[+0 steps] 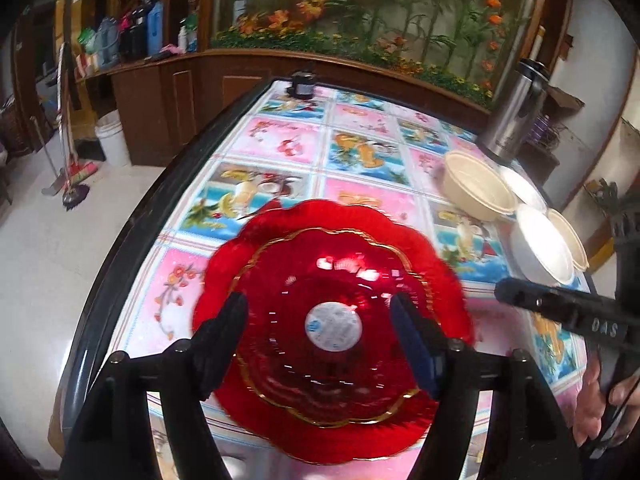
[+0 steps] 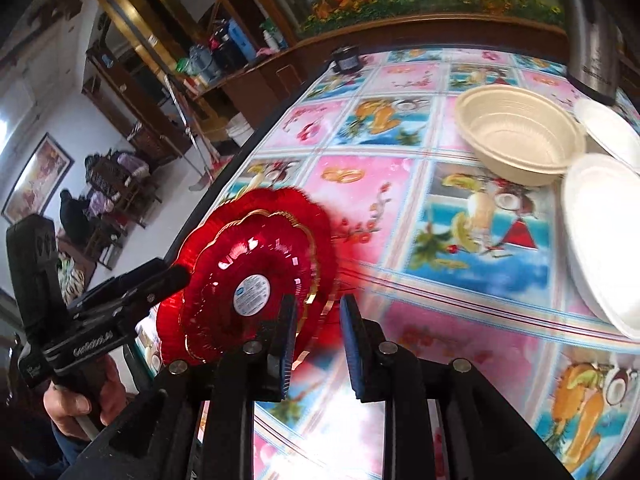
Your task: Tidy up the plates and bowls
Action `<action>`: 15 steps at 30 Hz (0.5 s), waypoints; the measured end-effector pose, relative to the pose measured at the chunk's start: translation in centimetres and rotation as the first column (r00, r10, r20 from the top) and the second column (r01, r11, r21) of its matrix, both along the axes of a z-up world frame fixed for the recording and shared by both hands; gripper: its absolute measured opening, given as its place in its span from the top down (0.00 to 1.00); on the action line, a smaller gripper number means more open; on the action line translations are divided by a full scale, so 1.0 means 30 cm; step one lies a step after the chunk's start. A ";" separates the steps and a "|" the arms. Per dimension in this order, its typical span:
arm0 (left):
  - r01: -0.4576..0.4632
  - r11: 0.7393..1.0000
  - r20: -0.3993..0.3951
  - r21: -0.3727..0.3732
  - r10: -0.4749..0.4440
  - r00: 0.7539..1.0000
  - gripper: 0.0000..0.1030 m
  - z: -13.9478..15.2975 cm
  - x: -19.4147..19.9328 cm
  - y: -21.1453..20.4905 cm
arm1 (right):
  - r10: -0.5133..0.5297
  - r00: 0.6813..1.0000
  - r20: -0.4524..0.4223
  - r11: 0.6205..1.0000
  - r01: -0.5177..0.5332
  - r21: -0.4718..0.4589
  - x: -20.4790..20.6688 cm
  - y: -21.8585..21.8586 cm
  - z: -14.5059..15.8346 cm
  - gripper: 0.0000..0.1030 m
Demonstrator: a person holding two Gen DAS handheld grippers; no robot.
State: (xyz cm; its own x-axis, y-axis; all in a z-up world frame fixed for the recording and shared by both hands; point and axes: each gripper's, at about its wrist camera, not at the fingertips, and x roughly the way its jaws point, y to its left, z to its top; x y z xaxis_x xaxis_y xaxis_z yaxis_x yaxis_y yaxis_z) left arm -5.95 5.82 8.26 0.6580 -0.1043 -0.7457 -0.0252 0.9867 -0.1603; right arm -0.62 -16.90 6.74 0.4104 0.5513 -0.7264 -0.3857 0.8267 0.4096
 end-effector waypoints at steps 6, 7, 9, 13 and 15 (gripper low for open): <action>0.083 0.996 0.008 0.024 -0.083 0.996 0.29 0.025 -0.007 -0.119 | -0.092 0.996 0.005 0.995 0.091 0.050 0.002 -0.174 0.023 0.76; 0.097 0.995 0.008 0.027 -0.097 0.995 0.29 0.027 -0.009 -0.139 | -0.114 0.993 0.009 0.992 0.113 0.057 -0.001 -0.211 0.029 0.76; 0.122 0.992 0.005 0.034 -0.122 0.992 0.29 0.028 -0.009 -0.174 | -0.164 0.986 0.020 0.984 0.162 0.068 0.006 -0.293 0.044 0.76; 0.167 0.985 0.001 0.046 -0.167 0.986 0.29 0.024 -0.010 -0.243 | -0.287 0.958 0.021 0.955 0.284 0.087 0.026 -0.471 0.063 0.76; 0.188 0.981 -0.002 0.053 -0.189 0.982 0.29 0.021 -0.009 -0.280 | -0.323 0.946 0.011 0.942 0.320 0.097 0.044 -0.527 0.068 0.74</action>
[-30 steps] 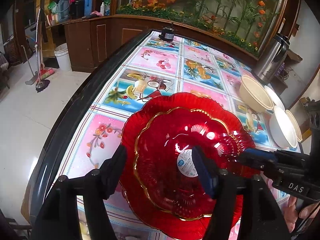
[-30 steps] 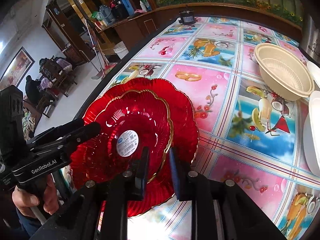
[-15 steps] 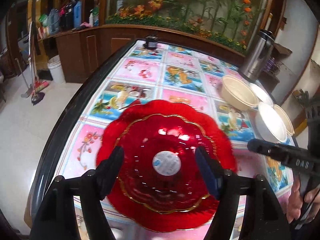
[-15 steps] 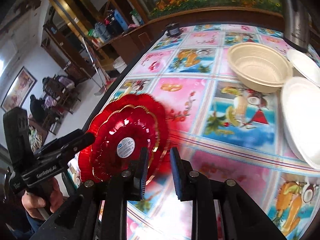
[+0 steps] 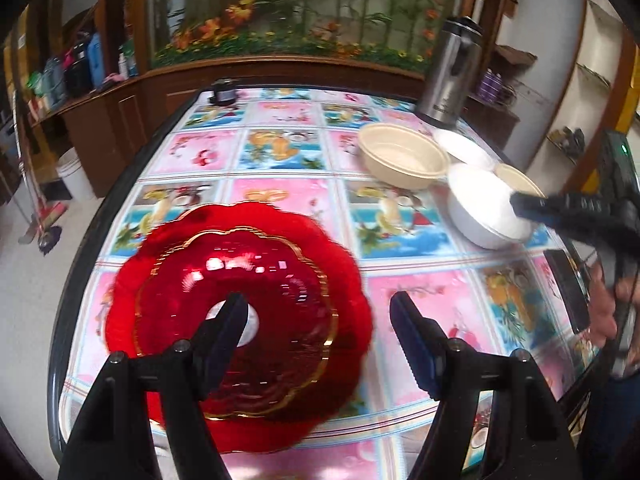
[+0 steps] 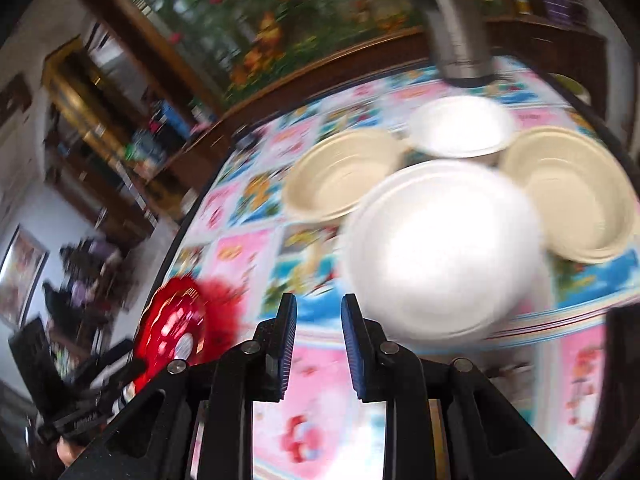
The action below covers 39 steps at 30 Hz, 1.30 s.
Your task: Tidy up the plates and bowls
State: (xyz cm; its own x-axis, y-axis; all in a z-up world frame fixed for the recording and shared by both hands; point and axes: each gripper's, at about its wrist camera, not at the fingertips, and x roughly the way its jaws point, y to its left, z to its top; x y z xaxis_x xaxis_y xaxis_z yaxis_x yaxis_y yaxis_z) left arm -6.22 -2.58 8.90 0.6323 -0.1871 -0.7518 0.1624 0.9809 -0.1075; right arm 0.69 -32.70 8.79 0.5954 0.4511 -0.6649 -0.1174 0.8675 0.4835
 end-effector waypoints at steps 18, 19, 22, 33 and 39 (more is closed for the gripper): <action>0.060 0.998 -0.020 0.009 -0.060 0.998 0.29 -0.024 -0.016 -0.057 | 0.096 0.994 -0.060 0.994 -0.099 -0.048 0.353 0.202 0.022 0.74; 0.060 0.998 -0.020 0.007 -0.060 0.998 0.29 -0.025 -0.015 -0.050 | 0.086 0.994 -0.063 0.995 -0.089 -0.051 0.341 0.183 0.018 0.74; 0.062 0.998 -0.017 -0.010 -0.062 0.998 0.29 -0.026 -0.009 -0.040 | 0.045 0.996 -0.077 0.993 -0.053 -0.102 0.293 0.106 -0.004 0.73; 0.096 0.995 -0.027 -0.025 -0.097 0.995 0.29 -0.038 -0.021 -0.087 | 0.192 0.963 -0.187 0.971 -0.214 -0.105 0.043 0.089 -0.097 0.72; 0.095 0.995 -0.026 -0.025 -0.095 0.995 0.29 -0.032 -0.024 -0.094 | 0.343 0.935 -0.087 0.939 -0.343 0.022 -0.154 0.105 -0.001 0.70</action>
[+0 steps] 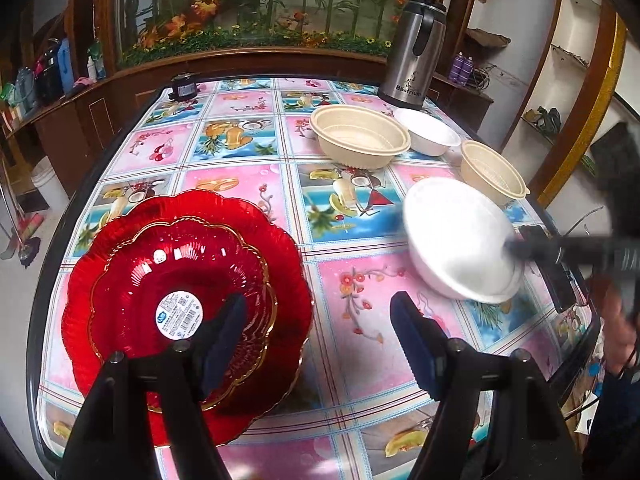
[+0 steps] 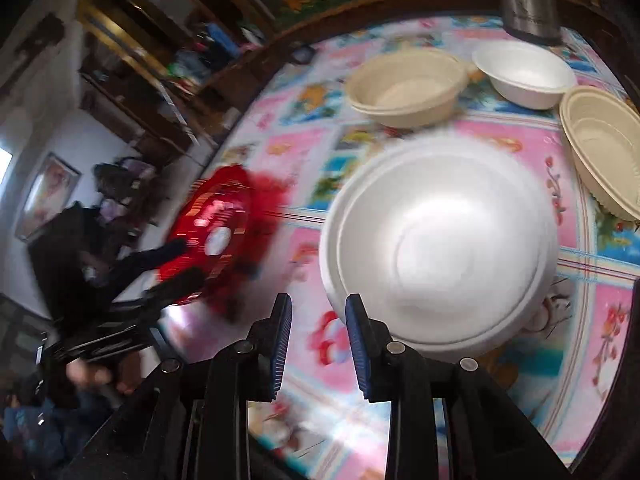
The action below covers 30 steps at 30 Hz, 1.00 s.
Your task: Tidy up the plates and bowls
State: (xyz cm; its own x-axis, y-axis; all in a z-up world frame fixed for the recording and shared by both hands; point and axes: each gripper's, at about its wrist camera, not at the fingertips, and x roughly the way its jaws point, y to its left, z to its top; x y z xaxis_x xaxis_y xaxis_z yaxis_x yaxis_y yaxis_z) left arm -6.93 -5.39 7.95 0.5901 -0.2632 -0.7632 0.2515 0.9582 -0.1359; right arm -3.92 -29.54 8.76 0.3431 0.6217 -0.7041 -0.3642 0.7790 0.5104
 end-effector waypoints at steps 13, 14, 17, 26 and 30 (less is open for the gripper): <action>0.023 0.999 -0.019 0.031 -0.022 1.000 0.29 -0.015 -0.004 -0.052 | -0.131 0.961 0.245 0.824 0.243 -0.512 0.599 -0.169 0.004 0.65; 0.018 0.999 -0.024 0.032 -0.017 1.000 0.29 -0.018 0.004 -0.047 | -0.107 0.961 0.255 0.811 0.233 -0.537 0.603 -0.158 -0.007 0.65; 0.017 0.999 -0.035 0.030 -0.016 0.999 0.29 -0.028 0.022 -0.048 | -0.007 0.967 0.256 0.760 0.172 -0.627 0.641 -0.095 -0.052 0.65; 0.035 0.999 -0.048 0.028 -0.033 0.998 0.29 -0.041 0.033 -0.062 | 0.064 0.957 0.283 0.643 0.177 -0.745 0.677 -0.059 -0.130 0.92; 0.025 1.000 -0.037 0.017 -0.024 0.999 0.29 -0.030 0.026 -0.046 | 0.038 0.936 0.350 0.705 0.223 -0.673 0.558 -0.064 -0.011 0.94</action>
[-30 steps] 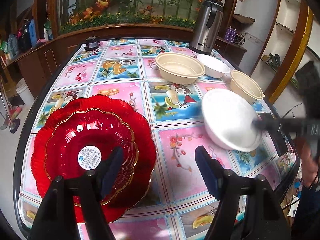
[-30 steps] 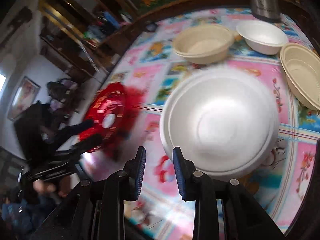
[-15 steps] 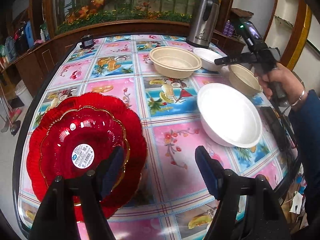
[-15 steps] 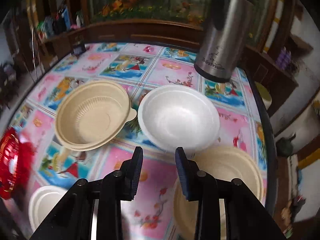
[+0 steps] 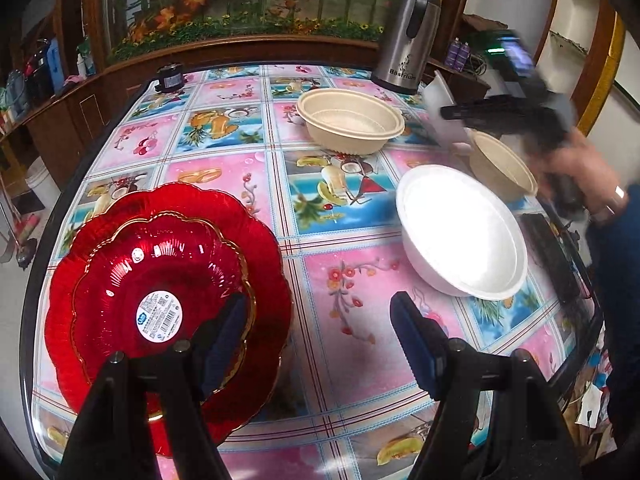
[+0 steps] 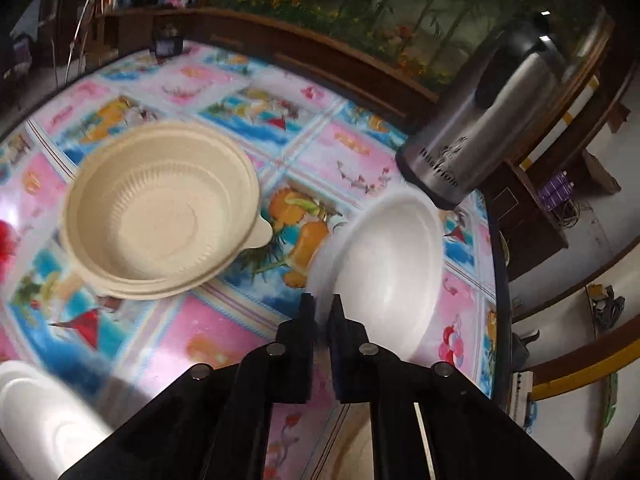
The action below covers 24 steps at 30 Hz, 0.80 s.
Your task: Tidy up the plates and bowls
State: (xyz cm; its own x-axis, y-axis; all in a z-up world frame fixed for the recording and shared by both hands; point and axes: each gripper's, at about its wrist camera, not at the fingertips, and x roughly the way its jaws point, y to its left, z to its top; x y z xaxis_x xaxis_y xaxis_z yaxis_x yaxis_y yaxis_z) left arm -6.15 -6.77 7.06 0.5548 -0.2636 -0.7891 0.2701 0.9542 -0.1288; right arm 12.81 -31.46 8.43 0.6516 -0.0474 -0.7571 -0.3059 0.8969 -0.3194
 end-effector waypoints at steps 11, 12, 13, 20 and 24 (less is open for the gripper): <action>-0.028 0.999 0.011 -0.028 0.029 1.000 0.29 0.010 -0.046 0.053 | 0.389 0.921 0.023 0.913 -0.389 0.126 -0.802 0.167 0.233 0.93; -0.031 0.999 0.012 -0.030 0.031 0.999 0.29 0.010 -0.049 0.055 | 0.421 0.907 0.006 0.901 -0.419 0.111 -0.844 0.194 0.217 0.93; -0.033 0.999 0.012 -0.033 0.033 0.999 0.29 0.011 -0.054 0.057 | 0.468 0.883 -0.026 0.881 -0.464 0.087 -0.902 0.233 0.190 0.93; -0.037 0.999 0.032 -0.030 0.038 0.999 0.29 0.030 -0.105 0.065 | 0.563 0.813 -0.149 0.818 -0.574 -0.040 -1.024 0.404 -0.038 0.93; -0.049 0.999 0.034 -0.024 0.050 0.998 0.29 0.035 -0.115 0.080 | 0.584 0.799 -0.146 0.806 -0.591 -0.009 -1.031 0.448 -0.087 0.85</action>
